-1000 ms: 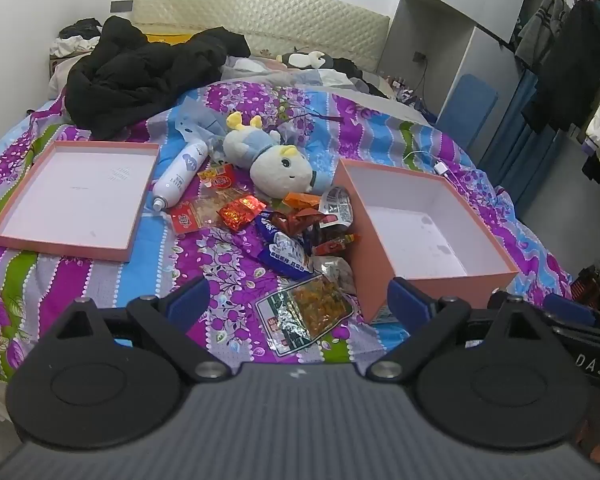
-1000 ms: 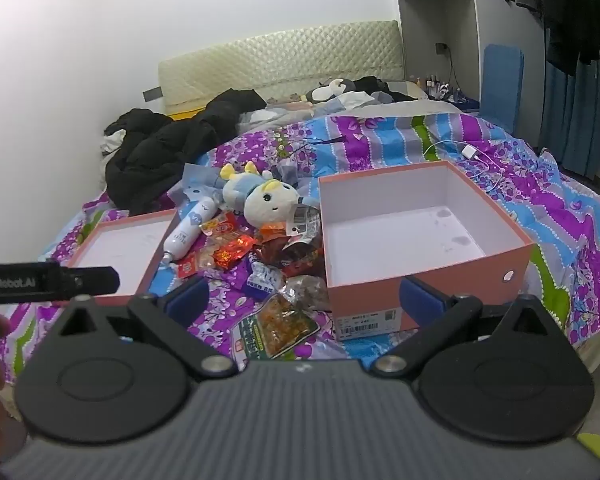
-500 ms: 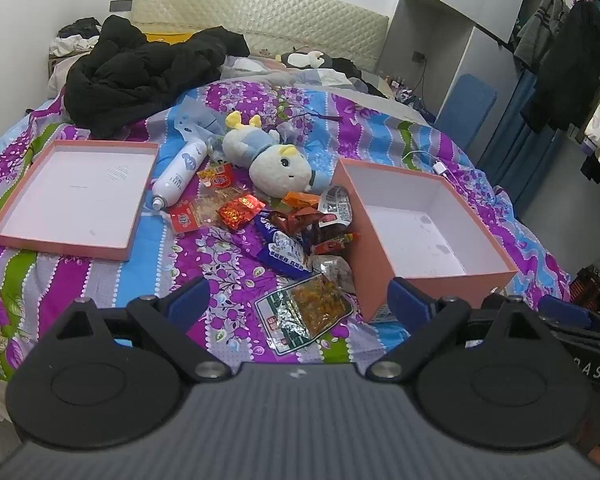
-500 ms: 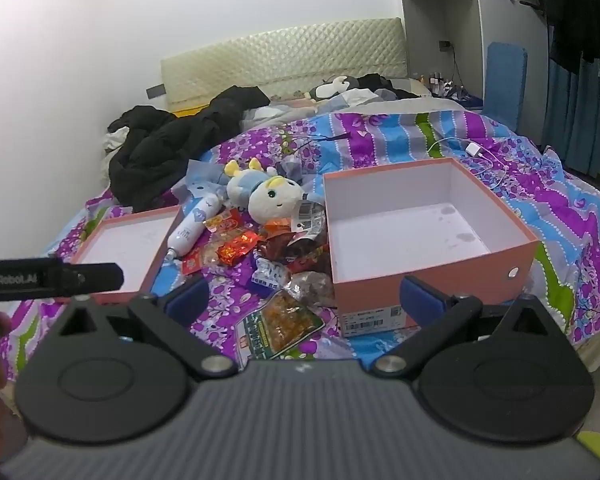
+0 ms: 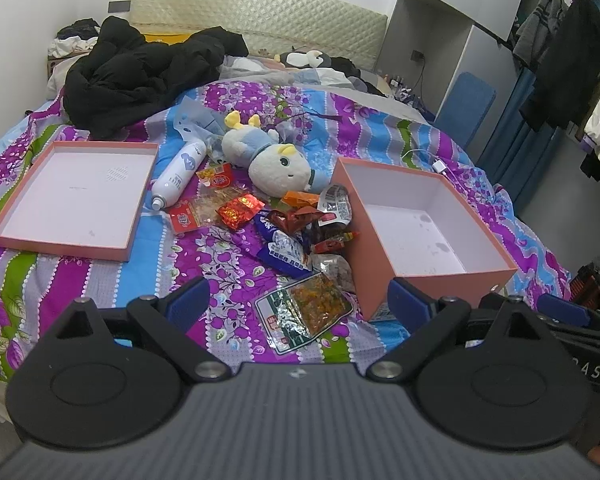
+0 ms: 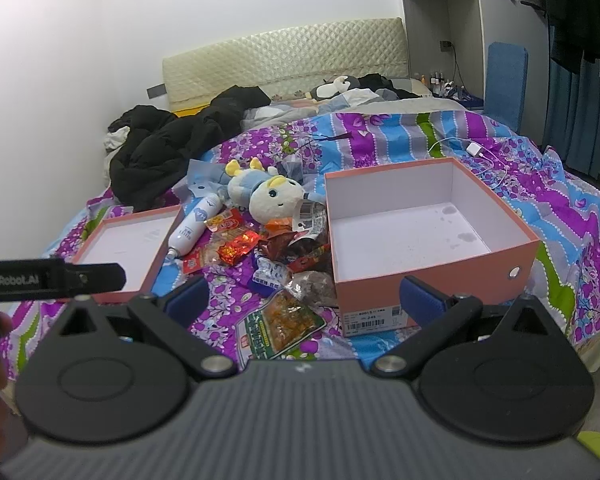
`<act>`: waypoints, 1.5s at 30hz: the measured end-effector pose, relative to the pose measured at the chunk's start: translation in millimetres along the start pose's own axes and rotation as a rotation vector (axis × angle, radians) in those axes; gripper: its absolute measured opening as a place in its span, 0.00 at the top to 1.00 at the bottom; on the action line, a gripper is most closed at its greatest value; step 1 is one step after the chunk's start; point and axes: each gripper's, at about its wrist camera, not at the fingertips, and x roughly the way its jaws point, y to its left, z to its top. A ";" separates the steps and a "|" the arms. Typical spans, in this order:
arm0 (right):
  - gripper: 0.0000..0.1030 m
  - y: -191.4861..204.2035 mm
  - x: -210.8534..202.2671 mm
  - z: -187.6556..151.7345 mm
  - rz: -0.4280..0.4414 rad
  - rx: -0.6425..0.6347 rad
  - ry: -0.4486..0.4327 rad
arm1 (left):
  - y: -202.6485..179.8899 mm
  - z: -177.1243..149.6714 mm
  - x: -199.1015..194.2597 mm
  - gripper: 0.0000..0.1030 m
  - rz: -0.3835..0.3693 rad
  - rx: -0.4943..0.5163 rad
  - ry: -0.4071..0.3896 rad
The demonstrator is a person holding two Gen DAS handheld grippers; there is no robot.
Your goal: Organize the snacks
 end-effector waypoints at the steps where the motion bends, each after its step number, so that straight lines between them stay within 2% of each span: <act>1: 0.00 0.0 0.1 -0.7 0.000 0.000 0.000 | 0.0 -0.2 0.0 0.06 0.000 0.000 0.000; 45: 0.00 4.9 10.8 -9.7 0.001 0.000 0.036 | 13.1 -3.1 11.5 0.05 0.008 -0.011 0.031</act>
